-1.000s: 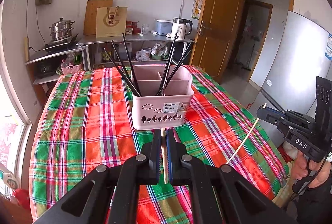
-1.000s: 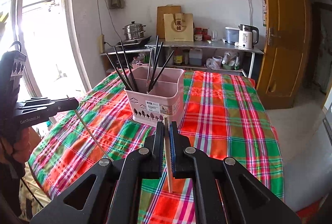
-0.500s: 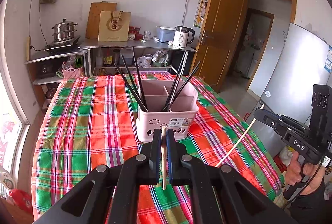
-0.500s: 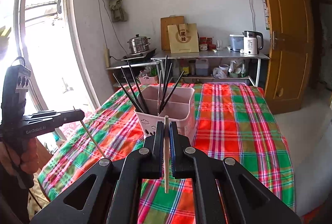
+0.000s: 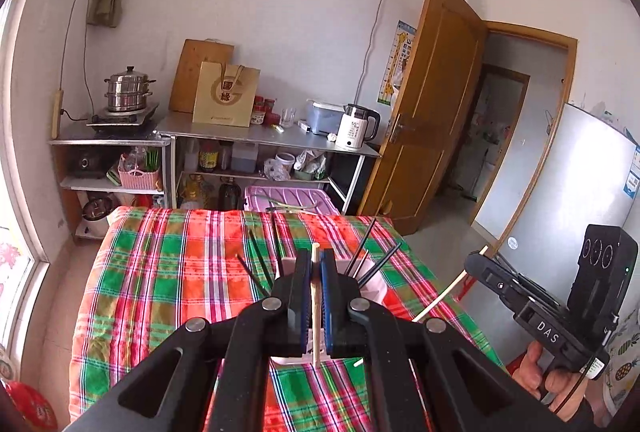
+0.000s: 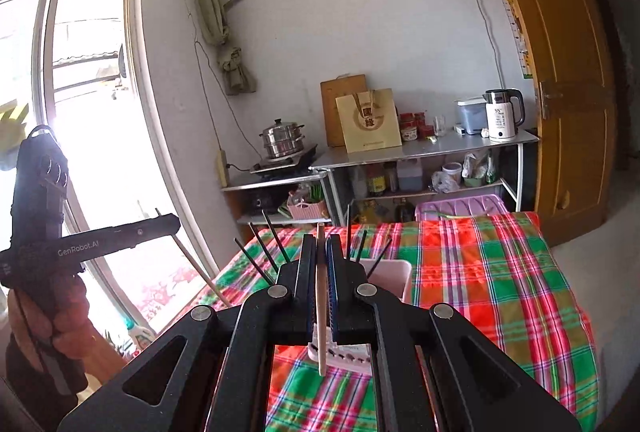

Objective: Organize utensils
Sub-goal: 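Lift the wooden chopsticks with both tools and carry them above the basket, then open both tools to drop the wooden chopsticks into the basket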

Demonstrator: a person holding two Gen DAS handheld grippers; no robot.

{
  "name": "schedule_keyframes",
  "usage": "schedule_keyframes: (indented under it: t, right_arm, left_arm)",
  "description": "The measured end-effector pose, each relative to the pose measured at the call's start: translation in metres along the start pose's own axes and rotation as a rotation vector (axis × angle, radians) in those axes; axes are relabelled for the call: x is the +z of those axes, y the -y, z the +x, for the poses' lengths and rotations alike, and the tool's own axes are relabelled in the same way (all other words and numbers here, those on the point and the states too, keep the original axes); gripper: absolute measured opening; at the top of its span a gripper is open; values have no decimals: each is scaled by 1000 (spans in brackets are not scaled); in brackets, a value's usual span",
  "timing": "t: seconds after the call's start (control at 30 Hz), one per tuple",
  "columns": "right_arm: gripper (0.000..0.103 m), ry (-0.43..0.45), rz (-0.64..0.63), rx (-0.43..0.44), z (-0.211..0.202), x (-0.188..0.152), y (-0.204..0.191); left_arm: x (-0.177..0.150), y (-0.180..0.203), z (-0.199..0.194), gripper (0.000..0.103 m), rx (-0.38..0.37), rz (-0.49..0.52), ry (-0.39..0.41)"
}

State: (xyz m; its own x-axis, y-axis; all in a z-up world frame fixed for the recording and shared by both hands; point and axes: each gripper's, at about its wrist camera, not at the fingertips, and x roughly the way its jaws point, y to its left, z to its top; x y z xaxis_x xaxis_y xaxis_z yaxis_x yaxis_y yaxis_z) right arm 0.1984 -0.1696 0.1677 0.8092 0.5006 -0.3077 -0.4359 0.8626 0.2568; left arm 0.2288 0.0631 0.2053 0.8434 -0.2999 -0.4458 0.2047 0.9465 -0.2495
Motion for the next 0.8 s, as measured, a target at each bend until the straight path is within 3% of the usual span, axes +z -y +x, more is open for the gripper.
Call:
schedule_keyframes:
  t: [0.37,0.8]
  right_arm:
    - [5,73,-26,-10,37,23,-5]
    - [5,-32,-8,-15,79,-16,8]
  left_arm:
    - [29,-11,43,4,-11,4,28]
    - [-6,-32,99,4,-14,-25,-77]
